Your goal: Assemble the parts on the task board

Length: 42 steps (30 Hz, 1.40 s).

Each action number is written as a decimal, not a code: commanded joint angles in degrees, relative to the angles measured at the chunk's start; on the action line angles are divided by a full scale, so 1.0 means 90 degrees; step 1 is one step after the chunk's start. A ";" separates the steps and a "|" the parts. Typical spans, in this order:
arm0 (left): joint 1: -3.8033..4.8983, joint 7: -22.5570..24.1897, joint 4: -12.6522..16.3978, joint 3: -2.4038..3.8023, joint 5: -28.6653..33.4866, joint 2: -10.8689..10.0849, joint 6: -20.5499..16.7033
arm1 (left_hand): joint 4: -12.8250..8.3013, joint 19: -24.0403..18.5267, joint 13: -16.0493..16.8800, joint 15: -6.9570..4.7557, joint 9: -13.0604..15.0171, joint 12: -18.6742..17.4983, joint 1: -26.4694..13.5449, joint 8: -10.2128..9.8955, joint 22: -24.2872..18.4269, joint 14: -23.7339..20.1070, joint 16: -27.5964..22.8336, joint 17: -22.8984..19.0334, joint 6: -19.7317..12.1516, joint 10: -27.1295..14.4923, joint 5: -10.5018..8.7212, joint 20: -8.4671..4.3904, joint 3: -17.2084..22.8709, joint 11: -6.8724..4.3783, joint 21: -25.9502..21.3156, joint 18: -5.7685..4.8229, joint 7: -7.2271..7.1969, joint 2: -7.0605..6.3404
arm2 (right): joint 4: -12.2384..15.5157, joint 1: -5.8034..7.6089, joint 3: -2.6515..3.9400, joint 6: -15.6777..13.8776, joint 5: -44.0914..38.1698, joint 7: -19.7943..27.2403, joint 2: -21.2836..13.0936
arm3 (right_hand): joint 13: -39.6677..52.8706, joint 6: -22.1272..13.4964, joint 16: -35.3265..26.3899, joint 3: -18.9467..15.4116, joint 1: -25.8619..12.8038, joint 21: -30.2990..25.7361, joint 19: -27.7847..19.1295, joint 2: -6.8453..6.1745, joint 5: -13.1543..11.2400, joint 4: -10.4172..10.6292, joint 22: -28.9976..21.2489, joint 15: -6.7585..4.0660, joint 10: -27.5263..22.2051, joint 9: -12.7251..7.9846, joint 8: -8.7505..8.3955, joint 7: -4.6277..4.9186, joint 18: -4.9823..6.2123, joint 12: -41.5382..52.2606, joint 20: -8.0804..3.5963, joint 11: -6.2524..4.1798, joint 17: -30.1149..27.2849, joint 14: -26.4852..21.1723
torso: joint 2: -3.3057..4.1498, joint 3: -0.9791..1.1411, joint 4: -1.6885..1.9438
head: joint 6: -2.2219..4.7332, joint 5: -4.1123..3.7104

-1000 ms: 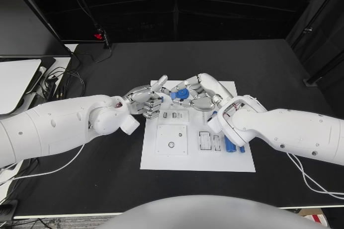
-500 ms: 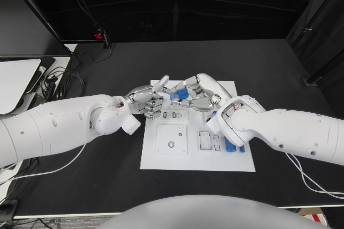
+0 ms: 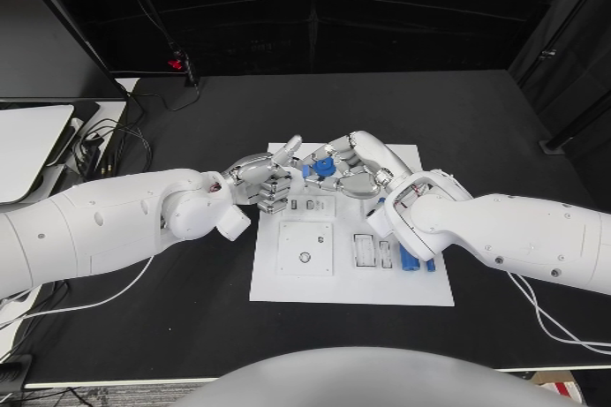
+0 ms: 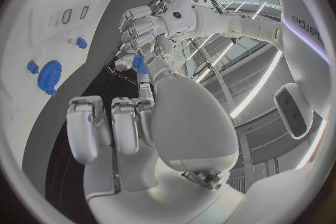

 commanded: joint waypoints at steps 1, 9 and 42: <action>0.0007 0.0039 0.0019 0.0007 0.0035 0.0001 0.0158 | -0.0010 0.0652 0.1675 -0.0023 0.0064 0.0022 0.0009 0.0084 0.1677 0.0680 0.0005 0.1677 0.0064 0.0663 -0.0038 -0.0005 -0.0048 -0.0050 0.0020 -0.0042 0.0035 0.0048 | -0.0005 0.0007 0.0001 0.0019 -0.0014 -0.0015 -0.0004 | 0.1676 0.0196 0.0016 0.0034 0.0013 0.0022 0.0661 0.0079 0.0035 0.0007 0.1677 0.0044 0.0685 0.0010 0.0011 0.0069 -0.0046 0.0016 0.0035 0.0047 0.1676 0.0650 | -0.0002 0.0000 -0.0005 | 0.0000 0.0000; 0.0005 0.0033 0.0003 0.0007 0.0035 -0.0005 0.0100 | -0.0011 0.0652 0.1675 -0.0054 0.0200 0.0022 0.0035 0.0249 0.1677 0.0680 0.0005 0.1677 0.0091 0.0663 -0.0038 -0.0033 -0.0065 -0.0082 0.0020 -0.0042 0.0001 0.0065 | 0.0003 0.0007 0.0001 0.0023 -0.0014 -0.0030 -0.0018 | 0.1676 0.0196 0.0016 0.0034 0.0013 0.0022 0.0661 0.0079 0.0035 0.0007 0.1677 0.0044 0.0685 0.0010 0.0011 0.0069 -0.0046 0.0016 0.0035 0.0047 0.1676 0.0650 | -0.0001 0.0003 -0.0003 | 0.0002 -0.0005; -0.0001 0.0024 -0.0033 0.0007 0.0035 -0.0011 -0.0378 | -0.0011 0.0652 0.1675 -0.0059 0.0278 0.0022 0.0128 0.0185 0.1677 0.0680 0.0005 0.1677 -0.0408 0.0663 -0.0038 -0.0063 -0.0094 -0.0064 0.0020 -0.0042 0.0043 0.0102 | 0.0045 -0.0013 0.0000 -0.0052 -0.0026 0.0004 -0.0052 | 0.1676 0.0201 0.0016 0.0032 0.0018 0.0022 0.0661 0.0080 0.0040 0.0000 0.1677 0.0047 0.0685 0.0009 0.0003 0.0068 -0.0046 0.0016 0.0038 0.0048 0.1676 0.0650 | 0.0000 0.0000 0.0002 | -0.0009 -0.0017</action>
